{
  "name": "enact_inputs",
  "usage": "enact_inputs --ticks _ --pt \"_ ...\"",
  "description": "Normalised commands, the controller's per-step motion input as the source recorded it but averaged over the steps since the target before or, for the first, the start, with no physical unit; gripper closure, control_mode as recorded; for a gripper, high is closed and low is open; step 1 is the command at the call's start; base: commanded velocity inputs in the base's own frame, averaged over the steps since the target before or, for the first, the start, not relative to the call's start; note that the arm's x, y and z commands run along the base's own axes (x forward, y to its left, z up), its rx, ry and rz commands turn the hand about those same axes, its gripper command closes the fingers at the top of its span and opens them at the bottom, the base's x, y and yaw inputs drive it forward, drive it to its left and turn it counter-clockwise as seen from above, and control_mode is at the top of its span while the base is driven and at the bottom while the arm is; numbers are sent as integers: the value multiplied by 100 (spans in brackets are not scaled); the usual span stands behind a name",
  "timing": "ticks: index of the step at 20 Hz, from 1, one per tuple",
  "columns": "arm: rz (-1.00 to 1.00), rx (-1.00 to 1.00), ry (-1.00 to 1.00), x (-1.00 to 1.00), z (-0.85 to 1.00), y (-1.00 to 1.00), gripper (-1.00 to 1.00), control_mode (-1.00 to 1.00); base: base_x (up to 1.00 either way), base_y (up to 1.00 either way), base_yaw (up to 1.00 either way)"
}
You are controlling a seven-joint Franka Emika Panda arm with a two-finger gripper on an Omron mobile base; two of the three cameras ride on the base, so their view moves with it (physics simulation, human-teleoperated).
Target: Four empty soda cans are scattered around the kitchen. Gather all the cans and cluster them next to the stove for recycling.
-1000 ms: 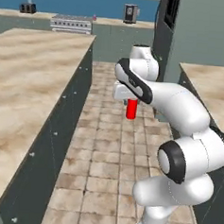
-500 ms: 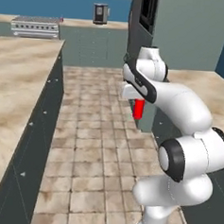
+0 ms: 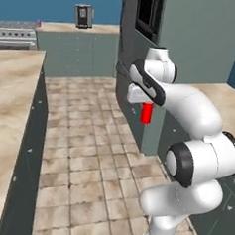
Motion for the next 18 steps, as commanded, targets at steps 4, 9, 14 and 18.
enact_inputs --ticks 4,9,14,18 --pt "0 0 0 0 0 0 100 100 100 50 -1" --pt "0 0 0 0 0 0 100 100 100 2 0" --pt "0 0 0 0 0 0 100 100 100 22 0" --pt "0 0 0 0 0 0 100 100 100 34 0"
